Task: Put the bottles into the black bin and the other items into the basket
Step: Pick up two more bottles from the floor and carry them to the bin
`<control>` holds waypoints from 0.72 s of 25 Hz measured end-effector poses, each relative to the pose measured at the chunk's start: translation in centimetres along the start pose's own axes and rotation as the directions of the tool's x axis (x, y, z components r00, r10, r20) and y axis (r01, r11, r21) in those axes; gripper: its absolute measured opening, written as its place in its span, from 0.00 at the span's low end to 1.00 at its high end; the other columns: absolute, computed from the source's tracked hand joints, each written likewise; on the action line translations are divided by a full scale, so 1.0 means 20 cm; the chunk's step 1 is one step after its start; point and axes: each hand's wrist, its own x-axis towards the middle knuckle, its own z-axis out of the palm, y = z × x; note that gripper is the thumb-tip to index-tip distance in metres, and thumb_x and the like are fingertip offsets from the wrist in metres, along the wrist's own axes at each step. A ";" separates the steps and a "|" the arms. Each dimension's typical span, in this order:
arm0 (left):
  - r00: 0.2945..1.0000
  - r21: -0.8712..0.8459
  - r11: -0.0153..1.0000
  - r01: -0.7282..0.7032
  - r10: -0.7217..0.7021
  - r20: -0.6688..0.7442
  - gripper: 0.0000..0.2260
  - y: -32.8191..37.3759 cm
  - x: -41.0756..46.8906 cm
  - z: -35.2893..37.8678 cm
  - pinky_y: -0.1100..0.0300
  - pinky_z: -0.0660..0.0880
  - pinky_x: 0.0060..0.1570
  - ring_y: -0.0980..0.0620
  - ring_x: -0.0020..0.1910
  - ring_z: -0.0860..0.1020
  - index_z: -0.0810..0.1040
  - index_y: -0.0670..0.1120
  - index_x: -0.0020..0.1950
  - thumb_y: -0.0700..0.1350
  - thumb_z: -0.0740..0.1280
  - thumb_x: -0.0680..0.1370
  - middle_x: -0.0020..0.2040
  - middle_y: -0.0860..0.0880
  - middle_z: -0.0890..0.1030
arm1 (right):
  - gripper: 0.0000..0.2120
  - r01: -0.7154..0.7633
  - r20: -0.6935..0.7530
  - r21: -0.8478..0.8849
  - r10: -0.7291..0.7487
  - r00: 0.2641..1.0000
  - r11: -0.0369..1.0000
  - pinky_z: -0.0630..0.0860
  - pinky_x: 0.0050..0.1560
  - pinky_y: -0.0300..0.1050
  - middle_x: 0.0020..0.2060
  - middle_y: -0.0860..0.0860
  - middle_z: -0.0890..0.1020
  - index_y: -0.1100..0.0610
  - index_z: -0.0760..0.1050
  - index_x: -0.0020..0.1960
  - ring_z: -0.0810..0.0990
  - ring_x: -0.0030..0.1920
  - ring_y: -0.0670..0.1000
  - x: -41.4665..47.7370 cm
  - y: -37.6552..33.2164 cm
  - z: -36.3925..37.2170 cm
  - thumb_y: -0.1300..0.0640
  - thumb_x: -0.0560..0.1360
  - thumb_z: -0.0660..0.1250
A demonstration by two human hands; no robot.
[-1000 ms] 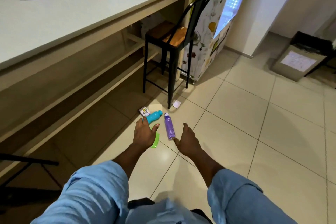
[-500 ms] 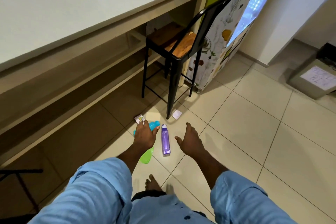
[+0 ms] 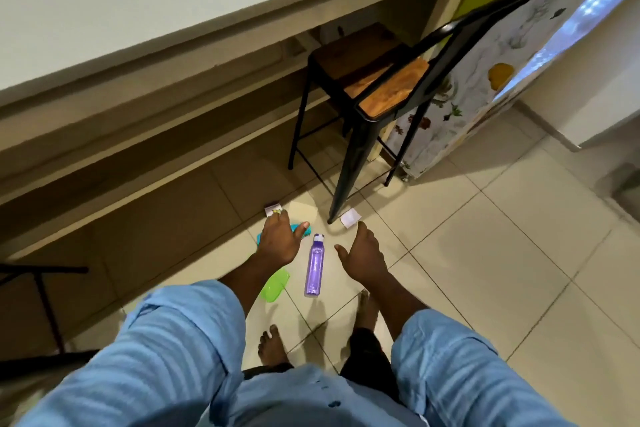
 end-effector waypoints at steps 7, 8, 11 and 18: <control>0.974 -0.099 0.969 0.226 -0.225 0.018 0.26 0.08 0.25 0.13 0.50 0.71 0.59 0.41 0.60 0.75 0.71 0.39 0.67 0.59 0.56 0.81 0.62 0.38 0.77 | 0.36 0.114 0.207 -0.080 -0.095 0.974 0.990 0.69 0.67 0.50 0.72 0.56 0.66 0.58 0.54 0.76 0.67 0.71 0.56 0.47 0.05 0.03 0.47 0.76 0.67; 0.971 -0.062 0.969 0.240 -0.239 0.034 0.27 0.06 0.29 0.19 0.52 0.71 0.61 0.42 0.62 0.75 0.69 0.40 0.69 0.60 0.56 0.81 0.64 0.39 0.76 | 0.36 0.108 0.228 -0.092 -0.085 0.970 0.990 0.69 0.67 0.49 0.72 0.56 0.67 0.58 0.55 0.76 0.67 0.71 0.56 0.56 0.08 0.07 0.47 0.76 0.68; 0.949 0.036 0.953 0.301 -0.303 0.087 0.32 -0.11 0.47 0.42 0.53 0.65 0.68 0.44 0.70 0.69 0.62 0.41 0.75 0.63 0.54 0.80 0.72 0.42 0.70 | 0.36 -0.015 0.244 -0.055 0.028 0.969 0.998 0.70 0.66 0.49 0.70 0.56 0.69 0.58 0.56 0.75 0.69 0.70 0.56 0.86 0.15 0.29 0.46 0.75 0.69; 0.928 0.126 0.929 0.347 -0.360 0.099 0.36 -0.75 1.18 1.15 0.53 0.60 0.73 0.44 0.75 0.63 0.59 0.42 0.77 0.61 0.63 0.77 0.76 0.43 0.64 | 0.42 -0.179 0.293 -0.027 0.179 0.939 0.983 0.74 0.62 0.51 0.69 0.57 0.69 0.58 0.54 0.75 0.72 0.67 0.58 1.40 0.54 1.22 0.37 0.72 0.67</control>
